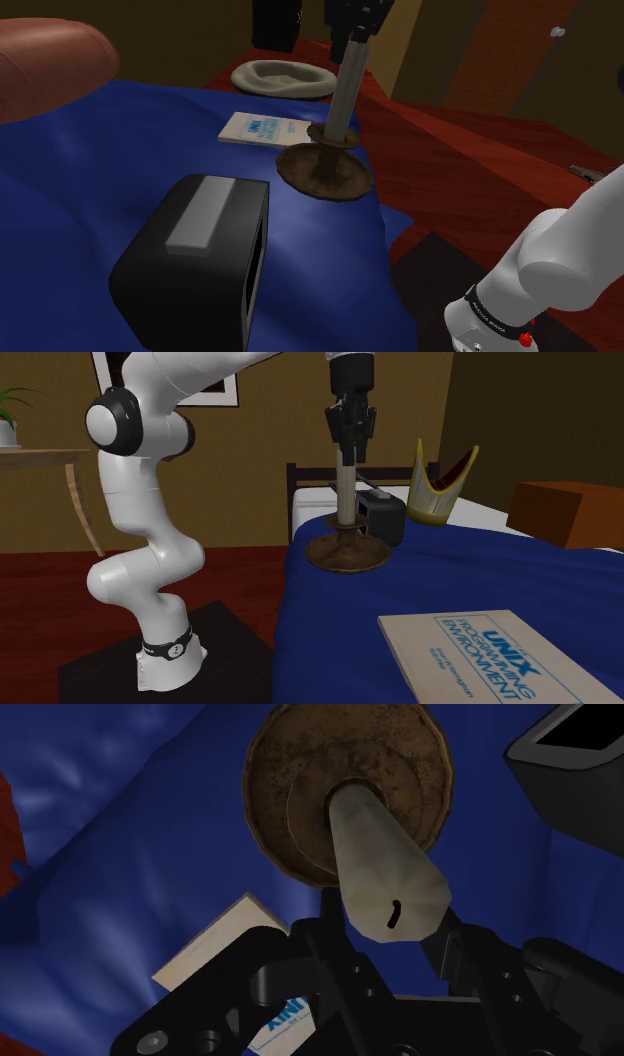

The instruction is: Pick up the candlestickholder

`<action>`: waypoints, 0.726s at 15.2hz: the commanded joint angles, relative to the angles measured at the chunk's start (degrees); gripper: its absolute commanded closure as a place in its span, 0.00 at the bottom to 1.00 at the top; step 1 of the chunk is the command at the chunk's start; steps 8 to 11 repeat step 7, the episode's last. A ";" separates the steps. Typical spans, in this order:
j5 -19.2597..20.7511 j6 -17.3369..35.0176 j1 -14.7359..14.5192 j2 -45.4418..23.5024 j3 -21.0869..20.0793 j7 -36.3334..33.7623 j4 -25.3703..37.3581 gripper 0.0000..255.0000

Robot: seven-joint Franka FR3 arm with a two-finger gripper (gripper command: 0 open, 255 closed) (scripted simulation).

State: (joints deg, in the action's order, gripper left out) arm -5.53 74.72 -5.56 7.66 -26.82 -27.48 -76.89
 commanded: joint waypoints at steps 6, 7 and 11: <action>2.61 -6.66 -0.87 -5.48 -1.69 -2.21 11.66 1.00; 2.61 -6.66 -0.88 -5.48 -1.69 -2.21 11.66 1.00; 2.61 -6.66 -0.88 -5.48 -1.69 -2.21 11.66 1.00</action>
